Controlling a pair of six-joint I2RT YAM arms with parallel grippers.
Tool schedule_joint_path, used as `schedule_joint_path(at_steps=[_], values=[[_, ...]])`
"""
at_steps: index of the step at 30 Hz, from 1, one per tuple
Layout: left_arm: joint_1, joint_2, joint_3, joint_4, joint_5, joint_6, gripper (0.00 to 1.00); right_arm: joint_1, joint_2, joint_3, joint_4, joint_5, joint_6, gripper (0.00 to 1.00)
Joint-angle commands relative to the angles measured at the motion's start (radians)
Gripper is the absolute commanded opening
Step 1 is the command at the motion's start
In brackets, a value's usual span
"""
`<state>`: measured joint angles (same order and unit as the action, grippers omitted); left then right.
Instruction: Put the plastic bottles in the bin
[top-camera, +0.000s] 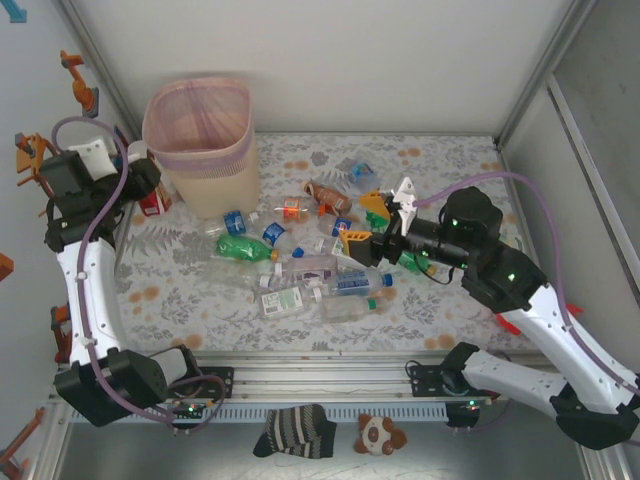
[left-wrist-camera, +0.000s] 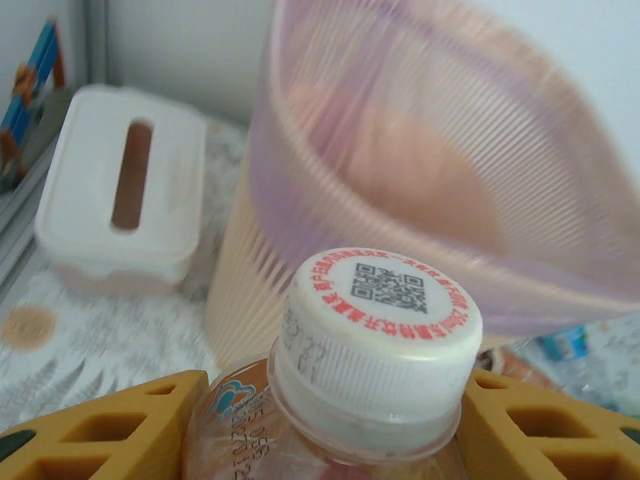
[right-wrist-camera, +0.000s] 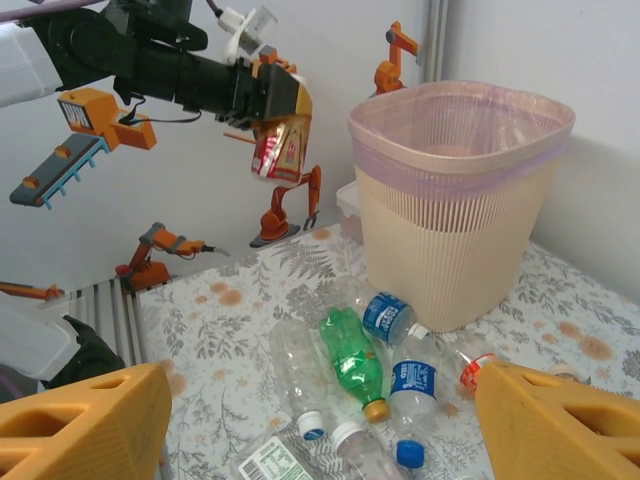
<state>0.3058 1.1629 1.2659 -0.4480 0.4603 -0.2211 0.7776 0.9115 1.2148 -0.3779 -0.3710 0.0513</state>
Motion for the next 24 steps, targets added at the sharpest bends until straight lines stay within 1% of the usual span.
schedule_joint_path(at_steps=[1, 7, 11, 13, 20, 24], values=[[-0.011, -0.017, 0.059, 0.165, 0.083, -0.044, 0.51, 0.008, -0.023, 0.027, 0.013, 0.021, 0.007, 0.79], [-0.027, 0.043, 0.143, 0.305, 0.097, -0.112, 0.49, 0.007, -0.022, 0.029, 0.02, 0.015, 0.02, 0.79], [-0.065, 0.124, 0.222, 0.37, 0.092, -0.156, 0.48, 0.007, -0.02, 0.025, 0.037, 0.01, 0.037, 0.78], [-0.102, 0.175, 0.278, 0.384, 0.085, -0.17, 0.48, 0.008, -0.023, 0.022, 0.043, 0.012, 0.042, 0.78], [-0.237, 0.382, 0.465, 0.363, 0.028, -0.131, 0.48, 0.009, -0.031, 0.026, 0.04, 0.023, 0.044, 0.78], [-0.297, 0.529, 0.611, 0.278, -0.004, -0.103, 0.47, 0.009, -0.041, 0.031, 0.036, 0.039, 0.035, 0.77]])
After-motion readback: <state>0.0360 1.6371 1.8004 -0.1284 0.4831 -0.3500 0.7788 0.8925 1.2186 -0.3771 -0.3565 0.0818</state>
